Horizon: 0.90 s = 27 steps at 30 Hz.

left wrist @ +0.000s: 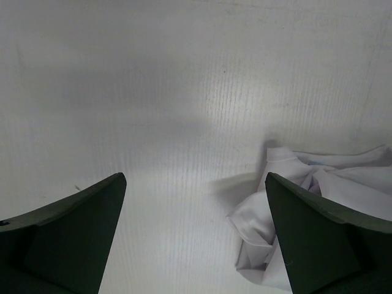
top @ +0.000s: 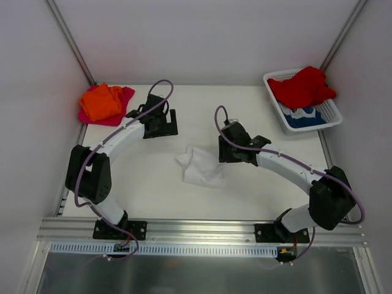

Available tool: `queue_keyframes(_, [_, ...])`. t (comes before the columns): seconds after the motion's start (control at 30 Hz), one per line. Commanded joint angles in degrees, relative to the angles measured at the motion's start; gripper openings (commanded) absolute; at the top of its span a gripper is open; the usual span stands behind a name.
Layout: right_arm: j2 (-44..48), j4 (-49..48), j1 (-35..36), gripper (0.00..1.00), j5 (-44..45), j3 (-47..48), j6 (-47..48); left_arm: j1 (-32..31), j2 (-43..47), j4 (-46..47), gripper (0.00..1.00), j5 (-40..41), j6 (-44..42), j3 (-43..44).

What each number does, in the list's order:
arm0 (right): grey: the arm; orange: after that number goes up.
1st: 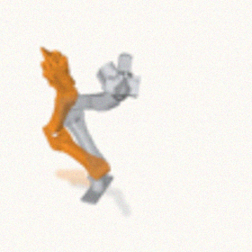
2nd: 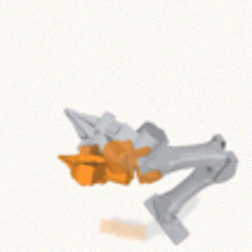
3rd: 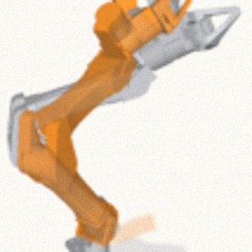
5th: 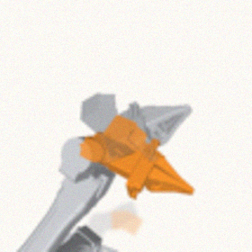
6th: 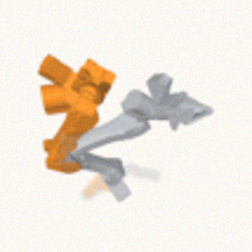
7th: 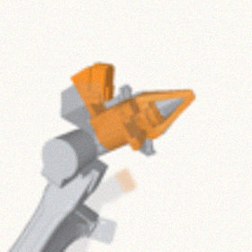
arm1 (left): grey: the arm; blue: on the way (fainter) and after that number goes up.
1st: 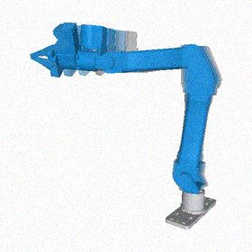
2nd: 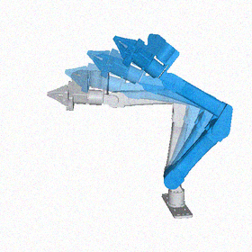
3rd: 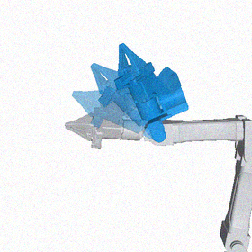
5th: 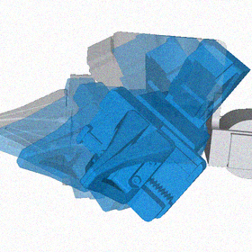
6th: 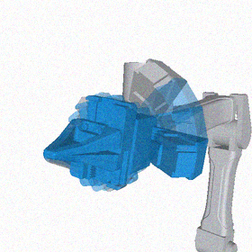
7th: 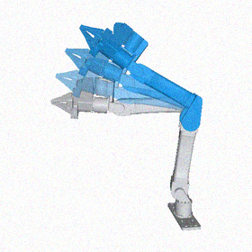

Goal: Fold and stack the t-shirts
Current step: Smooth out wrinkles on the folded tshirt

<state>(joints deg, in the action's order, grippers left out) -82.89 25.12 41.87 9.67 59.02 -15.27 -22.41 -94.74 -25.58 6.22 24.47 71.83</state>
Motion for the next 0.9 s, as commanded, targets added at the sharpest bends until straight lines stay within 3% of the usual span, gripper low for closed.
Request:
queue_keyframes(0.0, [2.5,-1.6,-1.8,0.47,-0.6,-1.3,1.3,0.4,3.1,1.1,0.99,-0.9,0.6,-1.0])
queue_keyframes(0.43, [1.2,-5.7,-2.7,0.44,-3.4,-5.3,-0.4,0.3,3.4,1.1,0.99,-0.7,0.5,-1.3])
queue_keyframes(0.87, [-1.3,-9.3,-2.6,0.28,-3.4,-6.4,0.4,0.3,3.6,1.1,0.99,-0.4,0.2,-1.8])
